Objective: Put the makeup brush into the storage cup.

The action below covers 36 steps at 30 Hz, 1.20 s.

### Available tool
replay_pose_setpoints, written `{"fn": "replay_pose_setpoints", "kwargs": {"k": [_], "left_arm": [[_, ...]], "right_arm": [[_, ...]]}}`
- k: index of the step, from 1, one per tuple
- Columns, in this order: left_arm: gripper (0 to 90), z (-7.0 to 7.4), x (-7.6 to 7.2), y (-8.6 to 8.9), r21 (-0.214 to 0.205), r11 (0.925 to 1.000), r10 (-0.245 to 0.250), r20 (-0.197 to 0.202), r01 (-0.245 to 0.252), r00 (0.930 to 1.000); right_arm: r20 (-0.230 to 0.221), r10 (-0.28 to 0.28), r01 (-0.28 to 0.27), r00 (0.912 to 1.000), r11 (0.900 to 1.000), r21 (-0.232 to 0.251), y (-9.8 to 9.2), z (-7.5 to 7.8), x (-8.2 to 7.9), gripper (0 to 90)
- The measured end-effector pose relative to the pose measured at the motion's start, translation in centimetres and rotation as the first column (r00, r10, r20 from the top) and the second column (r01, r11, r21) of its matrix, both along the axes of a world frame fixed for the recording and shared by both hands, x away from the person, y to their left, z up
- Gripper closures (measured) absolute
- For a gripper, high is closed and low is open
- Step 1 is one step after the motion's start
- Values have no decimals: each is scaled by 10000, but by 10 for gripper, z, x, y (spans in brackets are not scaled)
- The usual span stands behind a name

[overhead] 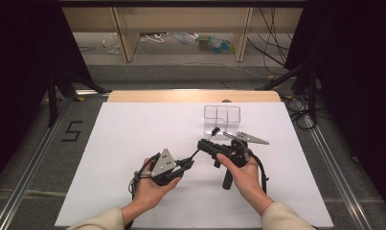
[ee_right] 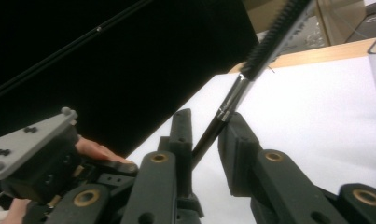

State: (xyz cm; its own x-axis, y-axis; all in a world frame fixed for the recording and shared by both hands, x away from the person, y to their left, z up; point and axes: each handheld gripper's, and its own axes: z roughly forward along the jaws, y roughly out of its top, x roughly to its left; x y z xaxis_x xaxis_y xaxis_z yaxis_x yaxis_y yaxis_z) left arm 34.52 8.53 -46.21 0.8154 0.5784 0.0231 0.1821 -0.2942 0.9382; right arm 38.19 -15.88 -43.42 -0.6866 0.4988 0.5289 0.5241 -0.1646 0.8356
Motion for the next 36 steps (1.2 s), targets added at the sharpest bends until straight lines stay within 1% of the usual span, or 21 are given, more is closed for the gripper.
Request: {"fn": "replay_pose_setpoints", "kwargs": {"k": [3, 4, 6, 8, 9, 10, 12, 13, 16, 17, 18, 20, 21, 25, 26, 29, 30, 31, 32, 35, 36], "left_arm": [[833, -1, 0, 0, 85, 10000, -5, 14, 4, 10000], [814, -1, 0, -1, 120, 9999, -73, 25, 72, 10000], [803, -1, 0, -2, 106, 9999, -92, 14, 92, 10000], [764, -1, 0, -2, 152, 9997, -217, 71, 216, 9997], [748, -1, 0, -2, 213, 9993, -297, 153, 293, 9994], [729, -2, -1, -3, 63, 9998, -197, -69, 198, 9998], [675, 0, 0, -2, 186, 9995, -241, 109, 239, 9997], [648, 0, -1, -2, 179, 9996, -238, 66, 237, 9997], [559, 1, 0, -2, 90, 9994, -331, 19, 331, 9995], [531, 1, -1, -1, 50, 9993, -362, 22, 362, 9993], [505, 1, -2, -2, -77, 9994, -340, -62, 339, 9994], [468, 2, -2, -2, -92, 9987, -496, -69, 495, 9987], [439, 3, -3, -2, -151, 9987, -490, -95, 488, 9988], [336, 5, -4, -2, -242, 9985, -492, -86, 490, 9988], [309, 5, -4, -1, -251, 9983, -530, -66, 529, 9986], [256, 6, -5, 0, -256, 9987, -454, -179, 449, 9988], [247, 6, -5, 0, -240, 9988, -441, -183, 436, 9989], [237, 6, -5, 1, -234, 9987, -457, -181, 453, 9988], [231, 6, -6, 2, -313, 9986, -429, -257, 421, 9987], [220, 8, -6, 5, -270, 9988, -422, -118, 419, 9990], [217, 9, -7, 5, -400, 9985, -371, -181, 363, 9991]], "right_arm": [[69, 272, -273, 9996, 9996, 72, 1, 2, -1, 850], [247, 351, -349, 9991, 9993, -95, 3, 4, -2, 855], [229, 419, -416, 9989, 9990, -142, 3, 5, -2, 855], [524, 358, -336, 9980, 9985, -424, 3, 6, -3, 855], [432, 399, -381, 9983, 9983, -437, 4, 8, -4, 855], [671, 286, -241, 9973, 9974, -673, 3, 8, -3, 855], [903, 213, -134, 9957, 9962, -862, 2, 10, -3, 855], [848, 221, -139, 9962, 9953, -958, 1, 12, -4, 855], [1188, 113, 43, 9929, 9915, -1302, -1, 14, -3, 855], [1095, 109, 43, 9939, 9905, -1378, -1, 15, -4, 855], [1247, 51, 128, 9922, 9896, -1430, -2, 16, -3, 855], [1219, 37, 150, 9925, 9883, -1519, -3, 18, -4, 855], [1387, 20, 218, 9903, 9852, -1698, -4, 18, -3, 855], [1511, -44, 320, 9885, 9830, -1807, -6, 20, -3, 855], [1420, -18, 291, 9899, 9812, -1907, -6, 21, -3, 855], [1739, 9, 373, 9848, 9756, -2163, -7, 22, -3, 855], [1896, -23, 484, 9819, 9698, -2391, -7, 22, -3, 855], [1983, 30, 458, 9801, 9694, -2412, -7, 22, -3, 856], [1907, 90, 438, 9816, 9616, -2710, -8, 24, -4, 856], [2142, 64, 525, 9768, 9619, -2682, -7, 25, -4, 855], [2195, 58, 552, 9756, 9611, -2707, -7, 25, -4, 855]]}}
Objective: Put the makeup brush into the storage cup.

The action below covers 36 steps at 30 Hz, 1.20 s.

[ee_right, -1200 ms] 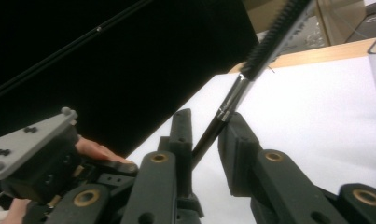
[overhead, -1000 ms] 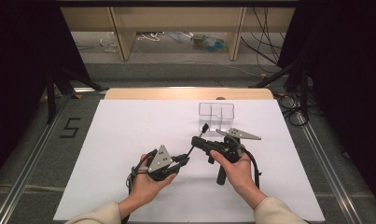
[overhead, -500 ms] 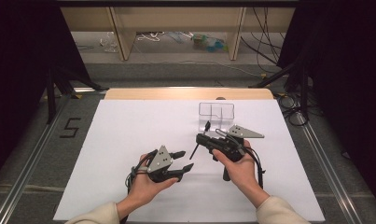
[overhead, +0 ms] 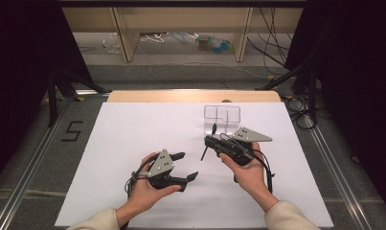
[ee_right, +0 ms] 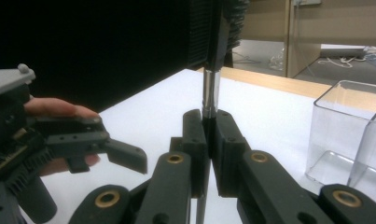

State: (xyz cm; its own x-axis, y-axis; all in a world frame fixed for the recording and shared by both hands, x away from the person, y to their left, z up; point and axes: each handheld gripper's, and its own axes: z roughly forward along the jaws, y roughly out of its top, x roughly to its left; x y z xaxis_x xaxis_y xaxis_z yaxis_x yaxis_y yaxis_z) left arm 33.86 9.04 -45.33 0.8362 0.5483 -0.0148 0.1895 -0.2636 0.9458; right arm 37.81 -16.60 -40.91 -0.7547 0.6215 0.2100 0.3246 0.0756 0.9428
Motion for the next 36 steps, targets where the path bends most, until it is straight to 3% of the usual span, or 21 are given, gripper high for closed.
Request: {"fn": "replay_pose_setpoints", "kwargs": {"k": [5, 11, 13, 20, 23, 26, 29, 36], "left_arm": [[203, 2, 1, 4, -27, 10000, -89, 190, 90, 9998], [187, 5, -2, 9, -81, 10000, 39, 254, -37, 9997], [183, 6, -3, 11, -79, 10000, 52, 286, -50, 9996], [174, 11, -6, 23, -208, 9995, 252, 492, -242, 9985], [173, 12, -8, 29, -262, 9992, 317, 551, -303, 9980], [173, 14, -10, 33, -312, 9988, 401, 601, -383, 9974], [171, 15, -11, 36, -362, 9985, 442, 640, -419, 9970], [171, 17, -14, 43, -524, 9973, 544, 697, -508, 9961]], "right_arm": [[141, -172, 175, 9998, 9996, -206, -3, 1, 1, 855], [119, -163, 165, 9998, 9997, -160, -5, 2, 2, 855], [2, -203, 203, 9998, 9991, -363, -6, 3, 2, 855], [187, -219, 223, 9996, 9995, -218, -7, 2, 4, 855], [37, -198, 199, 9998, 9992, -358, -9, 4, 3, 855], [208, -276, 282, 9994, 9992, -275, -8, 3, 4, 855], [127, -259, 264, 9996, 9986, -464, -10, 4, 4, 855], [173, -299, 306, 9994, 9987, -415, -11, 5, 4, 855]]}}
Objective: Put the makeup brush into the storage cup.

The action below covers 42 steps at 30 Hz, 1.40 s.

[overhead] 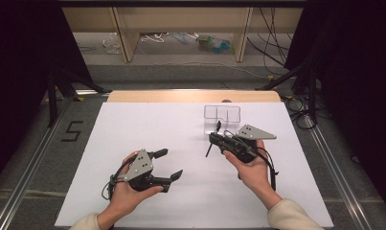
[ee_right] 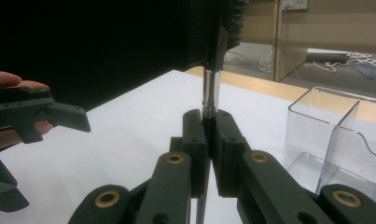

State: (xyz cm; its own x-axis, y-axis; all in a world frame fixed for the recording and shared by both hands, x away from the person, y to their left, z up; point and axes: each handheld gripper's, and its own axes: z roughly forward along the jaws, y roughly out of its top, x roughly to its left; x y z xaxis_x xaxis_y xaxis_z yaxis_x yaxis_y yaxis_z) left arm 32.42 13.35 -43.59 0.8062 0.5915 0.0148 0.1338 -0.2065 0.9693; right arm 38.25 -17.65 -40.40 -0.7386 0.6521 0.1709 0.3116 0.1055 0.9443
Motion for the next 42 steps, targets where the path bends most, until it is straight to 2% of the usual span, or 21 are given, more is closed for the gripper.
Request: {"fn": "replay_pose_setpoints", "kwargs": {"k": [7, 8, 11, 20, 22, 26, 27, 29, 33, 36, 37, 41, 42], "left_arm": [[170, 2, -4, 7, -49, 10000, 78, 139, -78, 9999], [171, 2, -4, 8, -73, 9999, 95, 136, -94, 9999], [171, 3, -6, 11, -112, 9998, 146, 152, -144, 9998], [170, 4, -11, 21, -233, 9989, 423, 184, -418, 9989], [171, 4, -12, 24, -265, 9985, 475, 206, -469, 9987], [171, 5, -13, 29, -308, 9980, 558, 224, -551, 9982], [171, 5, -13, 30, -309, 9979, 589, 387, -577, 9975], [170, 5, -14, 33, -303, 9977, 616, 432, -603, 9972], [171, 5, -15, 38, -377, 9966, 754, 420, -739, 9963], [171, 5, -16, 41, -301, 9965, 795, 541, -780, 9954], [171, 5, -17, 42, -374, 9959, 842, 442, -826, 9955], [170, 5, -17, 45, -436, 9959, 820, 572, -796, 9950], [171, 5, -18, 45, -464, 9947, 935, 445, -914, 9946]], "right_arm": [[122, -34, 34, 9999, 10000, 28, 0, 0, 1, 855], [104, -75, 76, 9999, 9999, -140, 0, 1, 0, 855], [126, -68, 71, 9999, 9998, -179, 0, 1, 0, 855], [459, -156, 166, 9988, 9996, -225, -1, 1, 2, 855], [297, -117, 122, 9995, 9997, -192, -1, 1, 2, 855], [239, -85, 91, 9997, 9997, -232, -2, 1, 2, 855], [286, -123, 129, 9995, 9997, -193, -1, 1, 2, 855], [296, -156, 163, 9994, 9996, -239, -2, 1, 2, 855], [147, -95, 100, 9998, 9993, -367, -2, 2, 2, 855], [175, -97, 103, 9998, 9994, -344, -2, 1, 2, 855], [193, -98, 104, 9998, 9995, -313, -2, 1, 2, 855], [190, -100, 106, 9998, 9995, -314, -2, 1, 2, 855], [331, -129, 140, 9994, 9994, -332, -3, 1, 3, 855]]}}
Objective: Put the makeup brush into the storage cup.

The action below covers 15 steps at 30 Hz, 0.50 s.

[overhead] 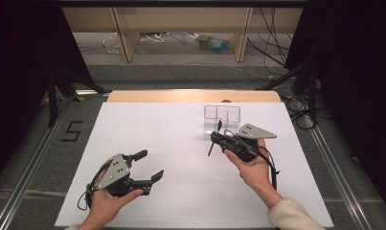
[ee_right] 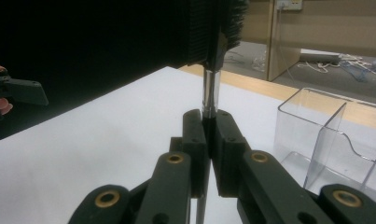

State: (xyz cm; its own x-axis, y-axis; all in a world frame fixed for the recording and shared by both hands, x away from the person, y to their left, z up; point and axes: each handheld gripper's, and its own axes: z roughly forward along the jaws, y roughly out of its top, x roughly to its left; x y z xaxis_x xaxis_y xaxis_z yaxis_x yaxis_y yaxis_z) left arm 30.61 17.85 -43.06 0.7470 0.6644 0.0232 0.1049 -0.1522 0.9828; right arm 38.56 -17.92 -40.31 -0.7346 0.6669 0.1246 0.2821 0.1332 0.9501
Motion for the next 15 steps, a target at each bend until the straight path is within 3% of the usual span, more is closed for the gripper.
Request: {"fn": "replay_pose_setpoints", "kwargs": {"k": [4, 15], "left_arm": [[171, 0, -1, 3, -12, 10000, 22, 34, -22, 10000], [171, 1, -2, 8, -45, 10000, 64, 112, -63, 9999]], "right_arm": [[-183, 6, -6, 9998, 10000, -4, 0, 0, -1, 855], [-164, 0, -1, 9999, 10000, -39, -1, 2, 0, 855]]}}
